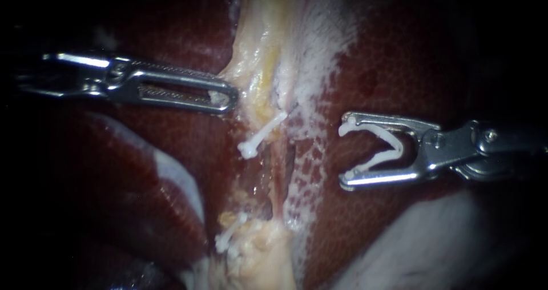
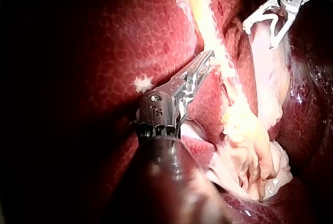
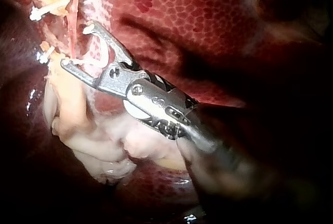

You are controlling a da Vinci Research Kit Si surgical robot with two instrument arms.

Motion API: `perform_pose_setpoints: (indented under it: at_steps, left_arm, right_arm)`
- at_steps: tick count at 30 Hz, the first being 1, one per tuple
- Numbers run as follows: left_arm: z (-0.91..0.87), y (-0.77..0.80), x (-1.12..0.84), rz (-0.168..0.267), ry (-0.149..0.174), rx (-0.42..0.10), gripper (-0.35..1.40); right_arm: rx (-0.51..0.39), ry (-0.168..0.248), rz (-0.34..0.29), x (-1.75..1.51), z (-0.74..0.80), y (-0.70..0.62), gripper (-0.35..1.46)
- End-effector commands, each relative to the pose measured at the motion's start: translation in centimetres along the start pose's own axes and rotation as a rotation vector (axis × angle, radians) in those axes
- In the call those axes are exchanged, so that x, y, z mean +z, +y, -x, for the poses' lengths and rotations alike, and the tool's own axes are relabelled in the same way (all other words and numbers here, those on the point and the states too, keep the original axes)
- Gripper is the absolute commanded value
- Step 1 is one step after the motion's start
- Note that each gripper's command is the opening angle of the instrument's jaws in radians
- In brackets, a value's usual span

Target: Clipping first clip right tube

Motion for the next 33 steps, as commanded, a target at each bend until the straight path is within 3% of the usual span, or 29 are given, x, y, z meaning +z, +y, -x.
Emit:
perform_pose_setpoints:
  at_steps: [1, 9, 14, 20, 25, 29, 33]
  left_arm:
    - [0.0, 0.0, 0.0, 0.0, 0.0, 0.0, -0.15]
    - [0.0, 0.0, -0.02, -0.001, 0.0, 0.0, -0.15]
    - [0.01, 0.02, -0.08, -0.008, 0.004, -0.006, -0.15]
    - [0.29, 0.11, -0.35, 0.015, -0.001, -0.029, -0.15]
    - [0.65, 0.1, -0.71, 0.031, -0.047, -0.01, -0.15]
    - [0.82, 0.01, -0.88, 0.031, -0.067, -0.001, -0.16]
    - [0.86, -0.11, -0.91, 0.033, -0.077, 0.006, -0.16]
  right_arm:
    - [0.0, 0.0, 0.0, 0.0, 0.0, 0.0, 0.6]
    - [-0.012, 0.0, -0.004, 0.05, 0.08, -0.04, 0.6]
    - [0.015, -0.001, -0.022, 0.25, 0.31, -0.15, 0.6]
    - [0.066, -0.005, -0.051, 0.61, 0.7, -0.32, 0.6]
    - [0.101, -0.011, -0.072, 0.97, 0.98, -0.42, 0.6]
    - [0.114, -0.014, -0.08, 1.16, 1.03, -0.4, 0.6]
    - [0.114, -0.015, -0.082, 1.29, 1.01, -0.35, 0.6]
